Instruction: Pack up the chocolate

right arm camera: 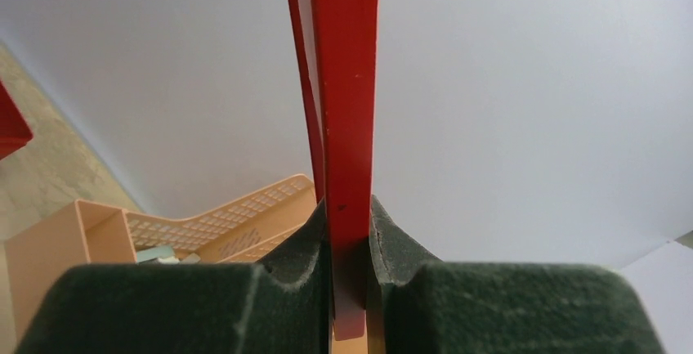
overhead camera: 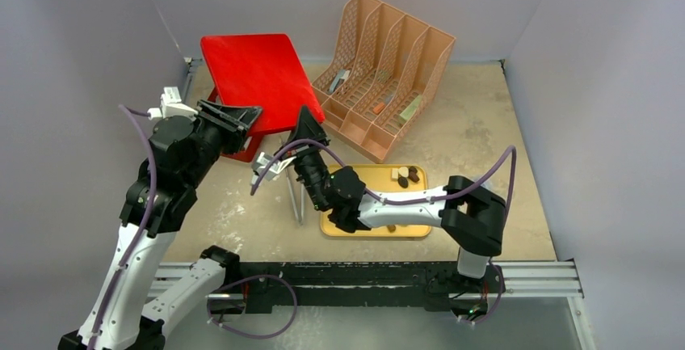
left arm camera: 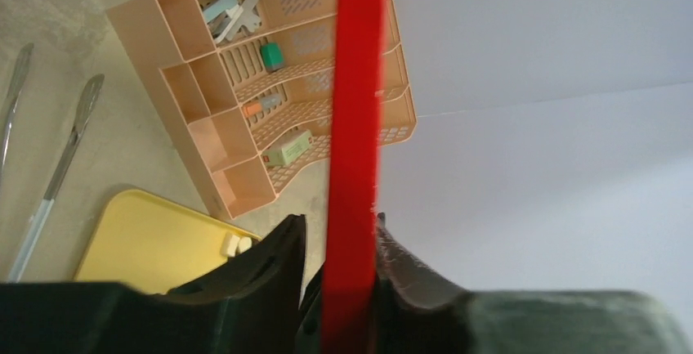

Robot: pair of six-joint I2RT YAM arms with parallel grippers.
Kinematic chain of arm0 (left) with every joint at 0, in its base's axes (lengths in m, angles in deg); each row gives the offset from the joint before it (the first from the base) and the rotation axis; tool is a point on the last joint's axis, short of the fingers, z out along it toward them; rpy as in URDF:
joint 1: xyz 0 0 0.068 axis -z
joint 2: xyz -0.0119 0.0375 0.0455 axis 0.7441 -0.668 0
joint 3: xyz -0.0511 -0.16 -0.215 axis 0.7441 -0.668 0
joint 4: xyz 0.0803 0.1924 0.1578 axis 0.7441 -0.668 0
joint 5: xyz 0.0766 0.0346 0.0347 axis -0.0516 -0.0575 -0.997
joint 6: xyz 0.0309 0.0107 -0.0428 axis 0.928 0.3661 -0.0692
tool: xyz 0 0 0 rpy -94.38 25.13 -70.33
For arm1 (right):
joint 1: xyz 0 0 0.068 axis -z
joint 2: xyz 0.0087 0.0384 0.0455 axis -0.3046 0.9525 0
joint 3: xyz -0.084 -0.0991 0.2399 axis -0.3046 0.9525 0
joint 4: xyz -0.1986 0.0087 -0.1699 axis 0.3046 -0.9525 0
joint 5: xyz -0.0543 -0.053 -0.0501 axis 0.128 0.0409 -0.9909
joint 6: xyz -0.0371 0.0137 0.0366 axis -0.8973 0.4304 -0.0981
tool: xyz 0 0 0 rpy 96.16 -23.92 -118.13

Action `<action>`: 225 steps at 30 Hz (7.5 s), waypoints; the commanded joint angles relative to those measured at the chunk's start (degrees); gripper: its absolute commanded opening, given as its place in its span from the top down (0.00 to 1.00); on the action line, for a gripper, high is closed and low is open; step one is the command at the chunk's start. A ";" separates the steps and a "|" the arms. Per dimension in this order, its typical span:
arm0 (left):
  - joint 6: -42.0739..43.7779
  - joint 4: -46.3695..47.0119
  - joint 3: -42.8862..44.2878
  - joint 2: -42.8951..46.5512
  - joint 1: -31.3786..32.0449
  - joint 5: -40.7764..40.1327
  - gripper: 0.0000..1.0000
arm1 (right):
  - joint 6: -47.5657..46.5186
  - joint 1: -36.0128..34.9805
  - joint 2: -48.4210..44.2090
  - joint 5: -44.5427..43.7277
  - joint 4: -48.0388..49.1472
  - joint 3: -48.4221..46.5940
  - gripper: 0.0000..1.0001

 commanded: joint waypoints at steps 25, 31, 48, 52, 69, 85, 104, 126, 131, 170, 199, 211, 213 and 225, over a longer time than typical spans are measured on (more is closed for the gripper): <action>6.76 28.78 -10.92 2.80 -0.01 7.44 1.00 | 107.00 23.93 -37.52 41.26 -61.53 2.69 0.06; 5.38 41.49 -14.74 3.77 -0.01 14.04 1.00 | 128.09 32.48 -32.28 54.06 -63.61 -2.69 0.06; 5.89 48.86 -17.30 2.33 0.01 17.02 1.00 | 147.24 37.81 -24.86 71.45 -39.01 0.79 0.43; 7.36 46.48 -17.09 2.31 -0.01 15.69 1.00 | 150.71 37.81 -24.21 72.31 -34.50 2.11 0.70; 20.42 -0.58 2.35 1.04 -0.01 -47.44 0.28 | 157.20 36.44 -11.14 50.78 -25.25 -1.37 1.00; 38.20 -13.21 29.76 -8.05 -0.01 -41.90 0.25 | 163.38 21.83 20.76 23.55 -40.13 -33.82 1.00; 39.64 -16.74 29.87 -2.58 -0.01 -40.66 0.25 | 169.91 14.35 49.53 13.01 -62.23 -72.68 1.00; 40.98 -15.76 27.56 -2.71 -0.01 -42.72 0.24 | 165.26 12.29 51.34 15.62 -64.97 -72.66 1.00; 40.95 -15.65 27.39 -2.62 -0.01 -42.81 0.24 | 164.89 11.64 51.20 15.61 -65.59 -72.03 1.00; 38.99 -10.28 14.46 -17.36 -0.14 -49.08 0.23 | 163.14 12.09 34.64 13.38 -58.59 -45.52 0.72; 37.72 5.02 17.27 -48.70 -35.74 -17.09 0.28 | 149.72 18.22 33.86 18.93 -69.65 -48.58 0.32; 39.12 5.96 20.49 -62.63 -36.60 -12.99 0.28 | 149.05 19.53 38.99 20.82 -69.64 -54.53 0.32; 39.48 5.47 20.50 -64.00 -36.59 -12.24 0.29 | 148.62 19.53 40.25 20.27 -72.88 -56.95 0.33; 40.09 6.52 17.01 -65.20 -36.03 -9.38 0.42 | 148.12 19.37 42.30 16.66 -83.76 -60.01 0.50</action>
